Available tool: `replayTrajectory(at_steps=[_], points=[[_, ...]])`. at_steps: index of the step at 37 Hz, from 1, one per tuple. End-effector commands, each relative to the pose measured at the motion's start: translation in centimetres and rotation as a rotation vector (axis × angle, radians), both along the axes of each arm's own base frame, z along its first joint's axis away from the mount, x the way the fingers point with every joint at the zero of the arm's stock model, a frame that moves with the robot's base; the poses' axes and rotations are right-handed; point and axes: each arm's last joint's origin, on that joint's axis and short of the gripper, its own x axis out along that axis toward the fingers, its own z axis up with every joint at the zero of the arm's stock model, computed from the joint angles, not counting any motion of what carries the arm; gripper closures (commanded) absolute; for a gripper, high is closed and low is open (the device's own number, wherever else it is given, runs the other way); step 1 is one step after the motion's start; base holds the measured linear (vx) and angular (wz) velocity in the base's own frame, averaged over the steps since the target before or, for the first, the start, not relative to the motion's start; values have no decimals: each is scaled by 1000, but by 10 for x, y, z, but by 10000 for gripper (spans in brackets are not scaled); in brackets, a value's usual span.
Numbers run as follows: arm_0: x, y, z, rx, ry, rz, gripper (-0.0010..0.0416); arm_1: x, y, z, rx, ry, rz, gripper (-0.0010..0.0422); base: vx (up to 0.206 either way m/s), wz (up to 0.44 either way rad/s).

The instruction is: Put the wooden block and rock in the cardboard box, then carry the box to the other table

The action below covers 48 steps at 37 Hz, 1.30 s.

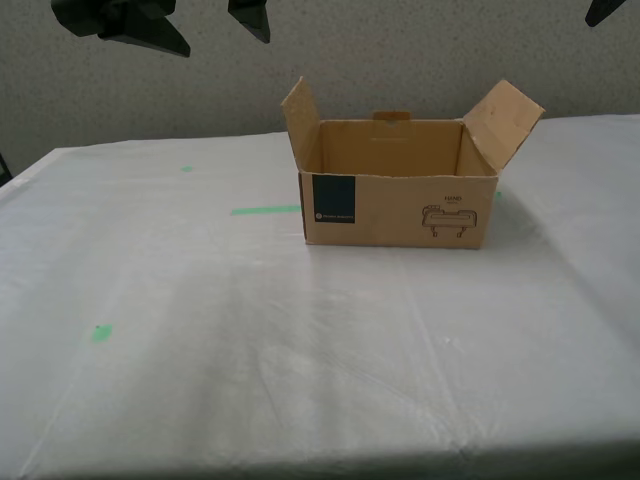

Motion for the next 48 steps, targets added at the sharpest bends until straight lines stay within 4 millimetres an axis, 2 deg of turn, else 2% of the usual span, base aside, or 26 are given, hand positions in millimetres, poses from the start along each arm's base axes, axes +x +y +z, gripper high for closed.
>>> replayTrajectory(at_steps=[1,48], points=[[0,0,0,0,-1,-3,11,0,0,0,-4,0,0,16,0,0],[0,0,0,0,-1,-3,12,0,0,0,-4,0,0,16,0,0]])
